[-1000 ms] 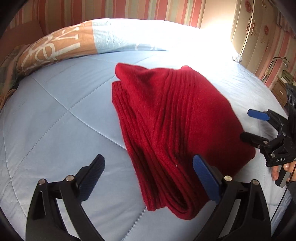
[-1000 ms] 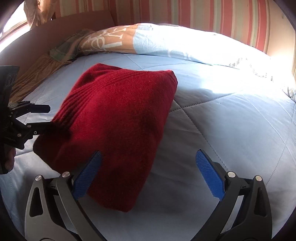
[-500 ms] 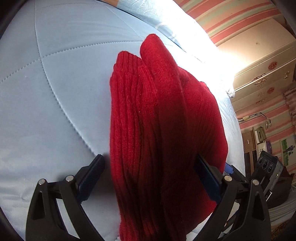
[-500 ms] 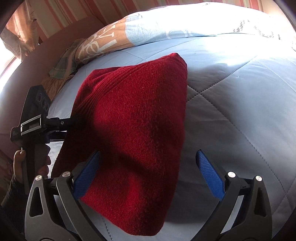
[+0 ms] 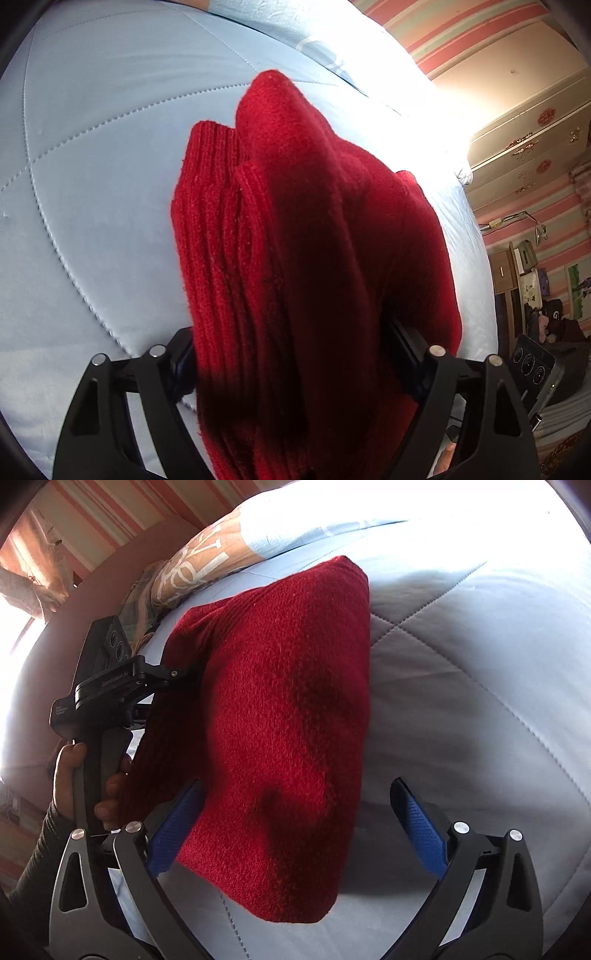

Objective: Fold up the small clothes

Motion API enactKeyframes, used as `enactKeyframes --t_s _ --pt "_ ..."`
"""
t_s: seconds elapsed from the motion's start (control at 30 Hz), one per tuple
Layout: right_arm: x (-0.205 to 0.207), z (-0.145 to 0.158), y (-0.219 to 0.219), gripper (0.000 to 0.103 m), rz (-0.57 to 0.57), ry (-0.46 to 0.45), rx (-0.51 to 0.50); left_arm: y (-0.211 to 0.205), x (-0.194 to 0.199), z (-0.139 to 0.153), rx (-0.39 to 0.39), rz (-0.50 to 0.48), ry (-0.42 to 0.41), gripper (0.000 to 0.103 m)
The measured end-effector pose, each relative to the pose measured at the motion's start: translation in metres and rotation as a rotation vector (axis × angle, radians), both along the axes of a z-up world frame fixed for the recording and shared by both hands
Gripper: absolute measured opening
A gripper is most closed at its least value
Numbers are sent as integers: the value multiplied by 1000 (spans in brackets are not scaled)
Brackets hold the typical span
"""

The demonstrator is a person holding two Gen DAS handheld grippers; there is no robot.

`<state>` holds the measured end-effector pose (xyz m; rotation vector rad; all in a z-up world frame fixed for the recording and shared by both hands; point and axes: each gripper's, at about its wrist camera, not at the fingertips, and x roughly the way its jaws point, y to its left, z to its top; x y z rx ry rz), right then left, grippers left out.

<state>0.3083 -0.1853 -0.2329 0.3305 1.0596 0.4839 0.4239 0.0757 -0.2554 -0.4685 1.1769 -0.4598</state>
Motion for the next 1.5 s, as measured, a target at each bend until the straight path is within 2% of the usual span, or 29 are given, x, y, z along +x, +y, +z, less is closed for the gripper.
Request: enactKeyframes --t_s 0.03,0.1,0.17,0.27,0.33,0.4,0.53,0.63,0.77,0.9,1.03,1.1,1.17,1.27,1.3,1.33,1.37,1.5 --pt "-1 -3 3 86 4 13 1 0 -2 0 7 2 -7 76" --pt "0 -9 10 80 17 38 -23 1 -4 0 12 7 -12 74" --pt "-2 -10 15 71 19 26 -22 1 -4 -1 25 7 -18 72" --pt "-2 -6 20 56 18 3 -55 -3 -4 3 62 1 -41 64" --pt "-3 -2 22 40 29 -14 -77 -2 -7 7 97 -4 -79 56" --pt "-3 3 22 34 31 -29 -91 -9 -12 13 144 -7 -122 53" --pt "-14 13 23 30 53 -101 -151 -16 -21 23 192 14 -168 50" --pt "-27 21 16 29 58 -148 -172 -26 -30 34 201 13 -189 49" --pt "-56 34 -5 29 61 -164 -187 -49 -54 42 171 0 -188 49" --pt "-109 48 -33 29 75 -160 -233 -95 -96 48 184 -36 -189 49" --pt "-171 57 -62 29 58 -129 -233 -129 -151 53 167 -51 -174 49" --pt "-199 55 -72 30 56 -113 -229 -140 -178 52 167 -52 -159 49" --pt "-220 47 -78 30 59 -86 -220 -146 -200 45 199 -60 -148 50" --pt "-238 29 -78 32 72 -87 -243 -150 -208 24 226 -82 -138 61" --pt "-241 25 -80 35 62 -91 -224 -148 -206 21 221 -82 -149 68" --pt "-241 23 -82 42 57 -99 -204 -144 -202 21 215 -75 -151 76" --pt "-242 22 -85 45 51 -101 -190 -143 -199 21 221 -73 -144 79" --pt "-250 40 -90 75 60 -110 -177 -138 -207 44 263 -62 -148 79"
